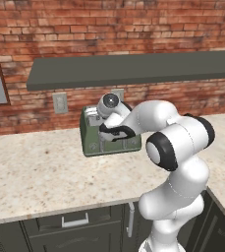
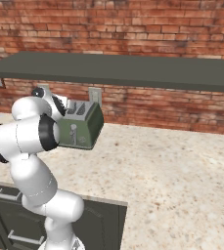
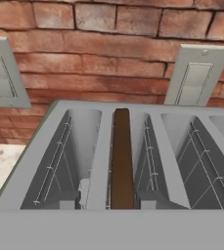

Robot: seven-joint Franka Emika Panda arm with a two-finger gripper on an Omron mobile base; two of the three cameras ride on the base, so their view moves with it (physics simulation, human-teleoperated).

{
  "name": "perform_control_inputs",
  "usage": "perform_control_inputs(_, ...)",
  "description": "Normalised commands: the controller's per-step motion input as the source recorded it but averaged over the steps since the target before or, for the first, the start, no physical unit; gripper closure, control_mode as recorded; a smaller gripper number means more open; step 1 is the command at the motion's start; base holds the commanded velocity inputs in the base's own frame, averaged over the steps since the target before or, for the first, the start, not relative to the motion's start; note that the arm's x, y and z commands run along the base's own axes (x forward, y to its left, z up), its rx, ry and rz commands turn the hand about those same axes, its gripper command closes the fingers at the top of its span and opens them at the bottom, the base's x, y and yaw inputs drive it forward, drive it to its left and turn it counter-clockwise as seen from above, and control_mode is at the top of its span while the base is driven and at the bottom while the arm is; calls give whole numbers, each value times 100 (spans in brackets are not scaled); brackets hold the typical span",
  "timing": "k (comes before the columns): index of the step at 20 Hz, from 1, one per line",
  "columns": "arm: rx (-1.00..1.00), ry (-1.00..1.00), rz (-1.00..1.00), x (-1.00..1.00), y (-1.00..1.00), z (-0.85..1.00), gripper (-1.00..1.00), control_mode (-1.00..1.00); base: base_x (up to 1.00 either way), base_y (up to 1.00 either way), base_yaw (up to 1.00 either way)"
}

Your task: Start the toaster. Once the lever pops up, take the bread to the plate on the dining counter.

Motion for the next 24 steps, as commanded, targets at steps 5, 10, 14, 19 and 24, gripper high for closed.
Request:
perform_control_inputs(5, 0, 0, 0, 0, -9, 9, 100, -100, 0, 0, 0)
perform_control_inputs(10, 0, 0, 0, 0, -4, 12, 100, -100, 0, 0, 0)
perform_control_inputs(14, 0, 0, 0, 0, -2, 15, 100, -100, 0, 0, 0)
perform_control_inputs(19, 0, 0, 0, 0, -2, 19, 100, -100, 0, 0, 0)
perform_control_inputs(24, 0, 0, 0, -6, -7, 26, 100, -100, 0, 0, 0)
